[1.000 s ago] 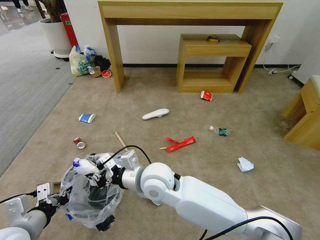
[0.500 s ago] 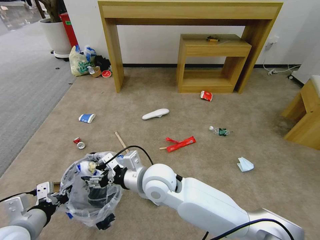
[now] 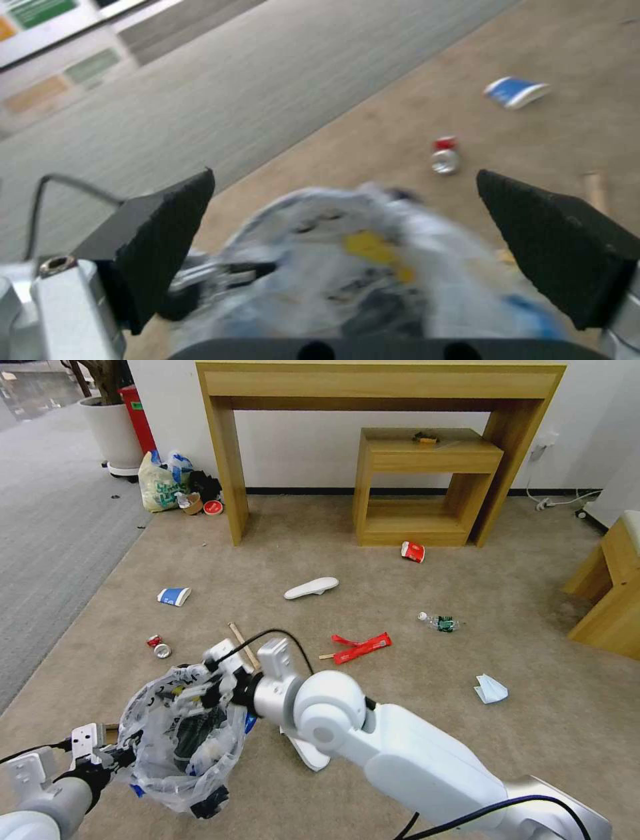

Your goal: Pick up the trash bin and place the garbage on the floor into it.

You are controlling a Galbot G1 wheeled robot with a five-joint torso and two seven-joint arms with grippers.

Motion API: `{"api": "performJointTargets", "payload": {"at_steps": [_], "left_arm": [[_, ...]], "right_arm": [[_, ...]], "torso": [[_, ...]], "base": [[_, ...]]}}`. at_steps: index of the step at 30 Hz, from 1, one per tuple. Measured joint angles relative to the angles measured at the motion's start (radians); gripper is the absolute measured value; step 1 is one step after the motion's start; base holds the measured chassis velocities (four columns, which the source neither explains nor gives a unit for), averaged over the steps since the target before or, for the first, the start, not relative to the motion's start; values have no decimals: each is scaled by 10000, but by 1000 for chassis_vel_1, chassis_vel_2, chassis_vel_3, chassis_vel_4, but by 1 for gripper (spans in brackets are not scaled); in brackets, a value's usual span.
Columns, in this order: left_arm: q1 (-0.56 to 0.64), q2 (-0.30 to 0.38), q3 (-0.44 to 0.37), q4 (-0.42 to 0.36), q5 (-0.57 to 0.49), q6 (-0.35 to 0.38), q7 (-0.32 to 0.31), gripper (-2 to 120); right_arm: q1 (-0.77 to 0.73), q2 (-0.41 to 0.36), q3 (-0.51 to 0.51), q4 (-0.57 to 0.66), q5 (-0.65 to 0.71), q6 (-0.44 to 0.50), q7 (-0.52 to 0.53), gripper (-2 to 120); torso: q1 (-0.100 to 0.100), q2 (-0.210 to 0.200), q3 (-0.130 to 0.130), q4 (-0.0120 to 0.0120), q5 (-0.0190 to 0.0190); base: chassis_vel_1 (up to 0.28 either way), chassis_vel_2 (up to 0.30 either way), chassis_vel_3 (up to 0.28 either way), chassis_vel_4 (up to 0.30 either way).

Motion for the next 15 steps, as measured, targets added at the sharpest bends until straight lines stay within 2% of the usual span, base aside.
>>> {"api": "performJointTargets", "payload": {"at_steps": [3, 4, 7, 15], "left_arm": [[-54, -11, -34, 69, -12, 0, 8, 0], [-54, -11, -34, 69, -12, 0, 8, 0], [-60, -25, -36, 78, -24, 0, 10, 0], [-65, -11, -67, 117, -42, 0, 17, 0]], "right_arm": [[-375, -594, 932, -8, -285, -87, -302, 100], [-375, -594, 932, -8, -285, -87, -302, 100], [-885, -1331, 1917, -545, -997, -82, -953, 100], [-2194, -1820, 3220, -2047, -2352, 96, -1411, 100]], "torso": [[0, 0, 0, 0, 2], [0, 0, 0, 0, 2], [1, 0, 0, -4, 2], [0, -1, 1, -1, 3]], "base": [[0, 0, 0, 0], [0, 0, 0, 0], [0, 0, 0, 0], [0, 0, 0, 0]]}}
